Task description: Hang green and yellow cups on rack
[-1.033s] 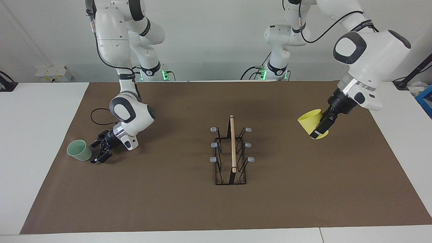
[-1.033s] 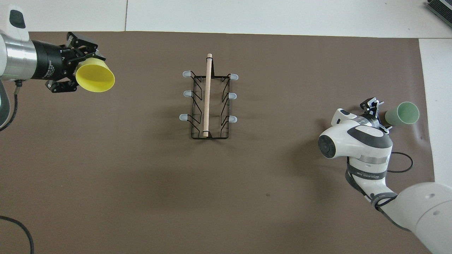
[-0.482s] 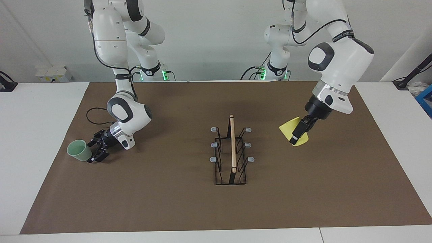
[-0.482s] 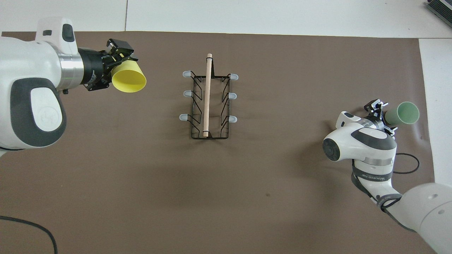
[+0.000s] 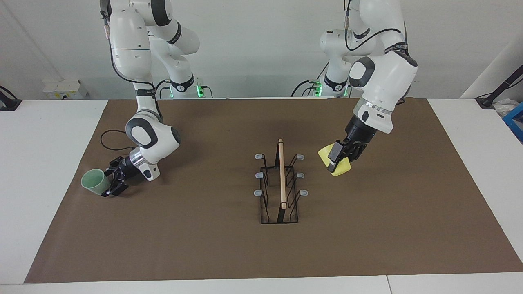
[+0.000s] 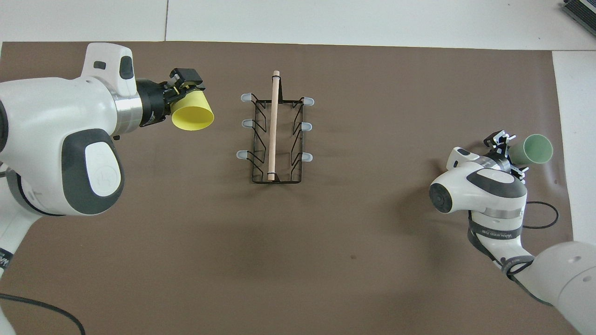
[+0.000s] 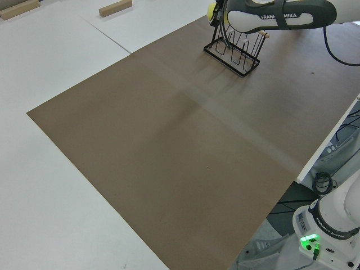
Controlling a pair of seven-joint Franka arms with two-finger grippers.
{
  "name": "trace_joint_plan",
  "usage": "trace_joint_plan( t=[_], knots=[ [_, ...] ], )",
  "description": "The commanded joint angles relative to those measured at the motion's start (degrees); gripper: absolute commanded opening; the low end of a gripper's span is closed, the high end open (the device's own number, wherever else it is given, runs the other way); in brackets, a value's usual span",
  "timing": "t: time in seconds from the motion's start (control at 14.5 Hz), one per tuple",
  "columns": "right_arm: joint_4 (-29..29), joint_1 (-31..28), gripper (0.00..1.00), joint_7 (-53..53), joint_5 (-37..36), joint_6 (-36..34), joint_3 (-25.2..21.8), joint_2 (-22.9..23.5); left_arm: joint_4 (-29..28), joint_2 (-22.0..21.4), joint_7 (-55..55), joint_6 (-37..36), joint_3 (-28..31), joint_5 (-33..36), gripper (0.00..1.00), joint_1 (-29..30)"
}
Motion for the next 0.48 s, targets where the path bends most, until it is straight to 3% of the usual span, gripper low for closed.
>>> trace_joint_plan(
  t=[0.0,0.21,0.41],
  knots=[
    [-0.67,-2.31,1.00,1.52,-3.74,1.87,0.44,-0.27,-4.29,-2.96,12.16,1.12,0.48,-10.69,0.00,-0.41],
    [-0.67,-2.67,1.00,1.70,-4.18,1.96,0.44,-0.27,-5.97,-3.41,22.54,2.17,0.13,-19.23,0.00,-0.50],
    [-0.67,-3.10,1.00,1.70,-5.15,2.66,0.44,-0.18,-8.16,-3.67,33.09,9.36,-2.84,-31.95,0.00,-0.50]
  ],
)
